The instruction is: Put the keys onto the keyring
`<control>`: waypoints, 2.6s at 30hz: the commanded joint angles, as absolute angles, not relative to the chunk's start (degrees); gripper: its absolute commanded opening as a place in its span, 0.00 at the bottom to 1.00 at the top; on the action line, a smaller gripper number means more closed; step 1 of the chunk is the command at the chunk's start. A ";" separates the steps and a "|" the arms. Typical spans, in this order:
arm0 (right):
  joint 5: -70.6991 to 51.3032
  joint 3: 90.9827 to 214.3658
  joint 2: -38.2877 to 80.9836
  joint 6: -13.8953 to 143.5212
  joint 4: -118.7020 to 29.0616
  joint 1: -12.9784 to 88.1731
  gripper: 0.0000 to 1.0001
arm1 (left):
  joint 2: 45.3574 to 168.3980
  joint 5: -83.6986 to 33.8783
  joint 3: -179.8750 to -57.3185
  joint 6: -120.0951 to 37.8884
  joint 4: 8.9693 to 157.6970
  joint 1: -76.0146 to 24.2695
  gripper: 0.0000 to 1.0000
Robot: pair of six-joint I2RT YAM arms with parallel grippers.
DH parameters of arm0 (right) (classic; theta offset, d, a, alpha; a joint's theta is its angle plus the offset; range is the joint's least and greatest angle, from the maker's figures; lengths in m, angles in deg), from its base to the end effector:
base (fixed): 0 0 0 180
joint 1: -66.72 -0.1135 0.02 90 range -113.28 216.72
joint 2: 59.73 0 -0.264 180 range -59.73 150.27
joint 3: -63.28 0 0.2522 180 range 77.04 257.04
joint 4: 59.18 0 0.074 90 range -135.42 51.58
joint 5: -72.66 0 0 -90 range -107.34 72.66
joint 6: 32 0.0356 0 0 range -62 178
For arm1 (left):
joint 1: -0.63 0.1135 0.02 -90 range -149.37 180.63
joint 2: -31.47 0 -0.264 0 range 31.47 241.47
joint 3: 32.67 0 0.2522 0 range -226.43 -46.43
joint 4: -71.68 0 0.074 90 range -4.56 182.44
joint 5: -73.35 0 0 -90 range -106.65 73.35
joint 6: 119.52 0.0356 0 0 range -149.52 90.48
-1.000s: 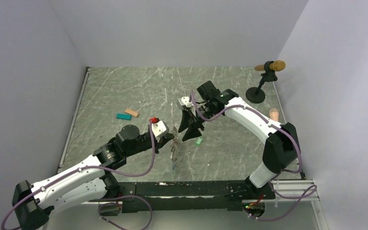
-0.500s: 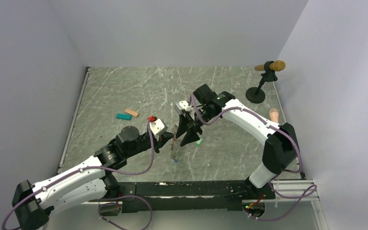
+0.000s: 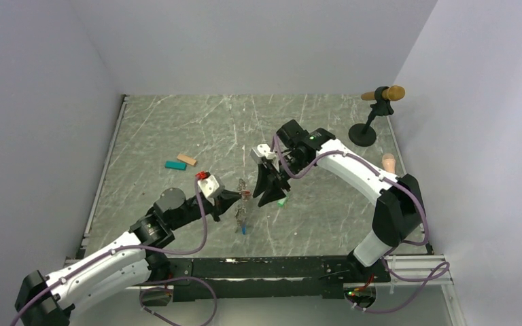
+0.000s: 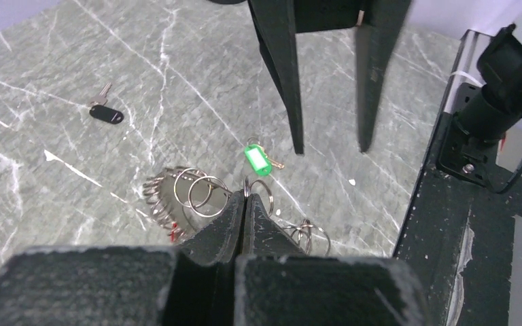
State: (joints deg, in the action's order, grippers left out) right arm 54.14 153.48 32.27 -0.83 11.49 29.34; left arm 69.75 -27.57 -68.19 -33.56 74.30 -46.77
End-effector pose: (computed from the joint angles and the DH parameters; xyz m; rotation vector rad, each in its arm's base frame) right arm 0.2234 0.2132 0.2881 -1.8073 1.2922 1.4980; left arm 0.1122 -0.1320 0.2547 0.7770 1.5481 -0.8303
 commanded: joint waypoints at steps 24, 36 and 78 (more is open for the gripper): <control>50.98 149.58 29.07 10.06 -5.33 28.45 0.25 | 73.30 -43.45 -66.85 -38.86 55.83 -43.38 0.00; 57.03 151.57 30.01 3.55 2.12 28.35 0.15 | 72.70 -43.63 -66.42 -39.17 56.32 -42.41 0.00; 36.48 166.87 36.72 5.57 20.23 26.87 0.00 | 72.01 -49.10 -80.91 -25.89 87.62 -38.28 0.66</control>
State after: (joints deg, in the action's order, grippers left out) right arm 41.90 163.06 36.75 5.55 14.72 27.81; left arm 68.42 -45.93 -76.32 -31.87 79.68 -38.53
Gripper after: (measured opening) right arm 0.009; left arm 0.709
